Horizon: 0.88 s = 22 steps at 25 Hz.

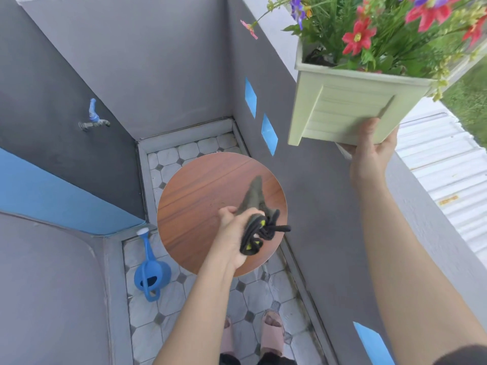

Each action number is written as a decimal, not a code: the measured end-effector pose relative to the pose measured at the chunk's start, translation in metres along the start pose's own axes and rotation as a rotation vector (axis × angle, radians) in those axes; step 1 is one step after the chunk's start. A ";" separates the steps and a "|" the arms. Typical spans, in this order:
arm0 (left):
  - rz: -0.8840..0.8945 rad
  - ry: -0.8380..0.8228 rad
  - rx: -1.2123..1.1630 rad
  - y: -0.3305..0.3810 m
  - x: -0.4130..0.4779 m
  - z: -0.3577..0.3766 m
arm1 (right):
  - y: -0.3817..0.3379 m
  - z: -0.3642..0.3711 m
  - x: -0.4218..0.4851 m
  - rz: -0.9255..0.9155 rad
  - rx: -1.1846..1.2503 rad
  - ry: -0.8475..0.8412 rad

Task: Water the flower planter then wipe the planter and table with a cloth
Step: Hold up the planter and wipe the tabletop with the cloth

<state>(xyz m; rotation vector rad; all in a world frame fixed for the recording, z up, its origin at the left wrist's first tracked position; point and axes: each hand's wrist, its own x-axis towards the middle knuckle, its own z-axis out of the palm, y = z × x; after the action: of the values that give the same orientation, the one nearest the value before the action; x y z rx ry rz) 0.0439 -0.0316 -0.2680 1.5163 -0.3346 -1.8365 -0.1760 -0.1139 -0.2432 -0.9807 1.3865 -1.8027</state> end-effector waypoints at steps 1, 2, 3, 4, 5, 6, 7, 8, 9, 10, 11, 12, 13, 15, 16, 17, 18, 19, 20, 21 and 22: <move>-0.009 0.022 0.045 -0.001 0.001 0.011 | -0.001 0.000 0.000 -0.001 0.004 -0.002; -0.011 0.043 0.072 -0.003 0.002 0.020 | -0.001 0.000 -0.001 -0.003 0.005 -0.005; 0.000 0.065 0.107 -0.006 0.005 0.025 | -0.002 0.001 -0.001 -0.005 0.008 -0.008; 0.034 0.108 0.185 -0.010 0.007 0.026 | -0.004 0.002 -0.002 -0.005 0.013 -0.010; 0.076 0.163 0.313 -0.013 0.010 0.024 | -0.004 0.002 -0.002 -0.003 0.019 -0.010; 0.109 0.203 0.436 -0.016 0.012 0.020 | -0.005 0.002 -0.003 -0.006 0.024 -0.009; 0.134 0.231 0.512 -0.018 0.015 0.013 | -0.005 0.002 -0.002 -0.010 0.026 -0.008; 0.142 0.257 0.577 -0.018 0.016 0.004 | -0.006 0.002 -0.002 -0.012 0.027 -0.008; 0.127 0.280 0.645 -0.016 0.017 -0.007 | -0.006 0.002 -0.002 -0.007 0.028 -0.007; 0.104 0.302 0.725 -0.014 0.016 -0.020 | -0.006 0.002 -0.002 0.003 0.027 -0.007; 0.103 0.352 0.821 -0.013 0.015 -0.034 | -0.006 0.002 -0.003 0.006 0.025 -0.008; 0.153 0.434 0.909 -0.012 0.011 -0.047 | -0.007 0.002 -0.002 0.003 0.022 -0.008; 0.290 0.512 0.957 -0.008 0.007 -0.055 | -0.006 0.002 -0.002 0.002 0.020 -0.006; 0.722 0.468 1.003 0.002 0.006 -0.058 | -0.005 0.001 -0.002 0.002 0.022 -0.005; 0.884 0.304 1.076 0.005 0.010 -0.055 | -0.003 0.000 -0.001 0.004 0.018 -0.003; 0.974 0.095 1.204 0.007 0.016 -0.051 | -0.002 -0.001 0.000 0.008 0.010 0.004; 0.998 -0.088 1.385 0.005 0.024 -0.048 | -0.001 -0.001 0.000 0.008 -0.001 0.009; 0.955 -0.209 1.590 -0.003 0.033 -0.050 | 0.001 -0.001 0.001 0.009 -0.010 0.006; 0.882 -0.271 1.779 -0.014 0.042 -0.055 | 0.001 -0.002 0.001 0.009 -0.017 -0.001; 0.819 -0.312 1.907 -0.026 0.047 -0.061 | 0.002 -0.002 0.001 0.009 -0.019 -0.002; 0.799 -0.359 1.967 -0.036 0.050 -0.066 | 0.002 -0.002 0.001 0.011 -0.019 0.001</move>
<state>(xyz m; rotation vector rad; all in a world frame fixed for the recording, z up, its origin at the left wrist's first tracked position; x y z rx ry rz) 0.0900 -0.0236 -0.3451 1.4044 -2.9308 -0.6738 -0.1779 -0.1138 -0.2452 -0.9803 1.4096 -1.7858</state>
